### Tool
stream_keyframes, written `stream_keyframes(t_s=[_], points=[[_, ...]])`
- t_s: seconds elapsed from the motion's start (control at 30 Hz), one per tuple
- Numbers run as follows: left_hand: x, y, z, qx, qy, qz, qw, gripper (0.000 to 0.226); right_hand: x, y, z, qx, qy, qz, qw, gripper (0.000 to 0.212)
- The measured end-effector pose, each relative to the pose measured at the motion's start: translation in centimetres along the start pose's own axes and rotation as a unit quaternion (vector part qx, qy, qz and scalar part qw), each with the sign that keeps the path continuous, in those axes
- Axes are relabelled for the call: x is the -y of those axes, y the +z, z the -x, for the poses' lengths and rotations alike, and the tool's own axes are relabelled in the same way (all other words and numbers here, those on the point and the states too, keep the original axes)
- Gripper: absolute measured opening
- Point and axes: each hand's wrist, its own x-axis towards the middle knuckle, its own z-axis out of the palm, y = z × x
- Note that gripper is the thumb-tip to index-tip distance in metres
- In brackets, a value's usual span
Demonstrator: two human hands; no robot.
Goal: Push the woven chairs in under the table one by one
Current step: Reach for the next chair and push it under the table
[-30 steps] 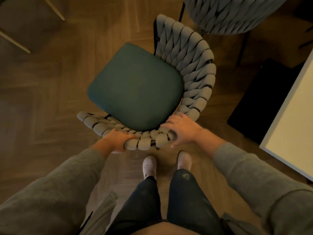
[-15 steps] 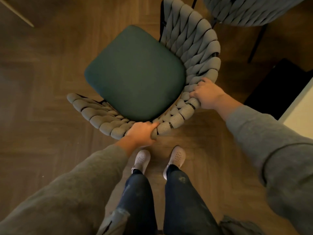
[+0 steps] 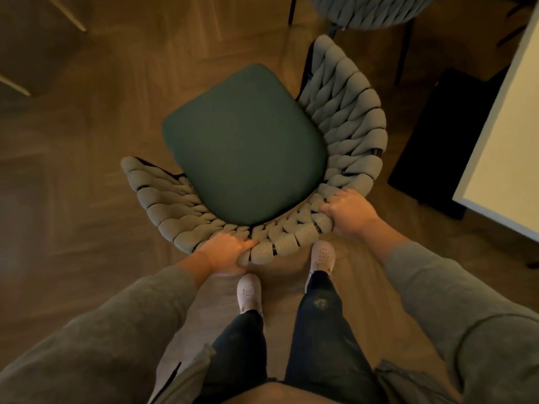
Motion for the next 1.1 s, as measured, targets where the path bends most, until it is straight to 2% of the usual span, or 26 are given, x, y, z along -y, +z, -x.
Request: stream_keyframes(t_s=[0.13, 0.3, 0.37, 0.47, 0.57, 0.67, 0.77, 1.1], points=[[3.2, 0.3, 2.9, 0.024, 0.057, -0.051, 0.997, 0.066, 6.1, 1.2, 2.2, -0.012, 0.053, -0.038, 0.998, 0.019], [6.8, -0.2, 4.4, 0.078, 0.117, -0.125, 0.982, 0.071, 11.9, 2.5, 3.1, -0.005, 0.103, -0.062, 0.993, 0.022], [8.1, -0.3, 5.0, 0.079, 0.109, -0.125, 0.983, 0.071, 12.9, 3.3, 3.0, 0.032, 0.106, -0.079, 0.991, 0.032], [8.5, 0.7, 6.2, 0.041, 0.06, -0.124, 0.99, 0.076, 11.1, 2.8, 3.4, 0.078, 0.065, -0.12, 0.987, 0.057], [6.1, 2.4, 6.6, -0.003, 0.058, -0.127, 0.99, 0.085, 7.0, 1.6, 3.9, 0.116, 0.056, -0.059, 0.99, 0.071], [5.0, 2.4, 5.5, -0.04, 0.056, -0.124, 0.99, 0.068, 5.5, 1.2, 4.0, 0.143, 0.064, -0.004, 0.988, 0.06], [5.6, 1.5, 5.1, -0.012, 0.099, -0.147, 0.984, 0.047, 6.0, 1.9, 3.6, 0.145, 0.069, 0.029, 0.987, 0.044], [11.6, -5.2, 0.5, 0.008, 0.126, -0.164, 0.978, 0.046, 4.2, 0.6, -1.2, 0.107, 0.135, -0.003, 0.985, 0.035]])
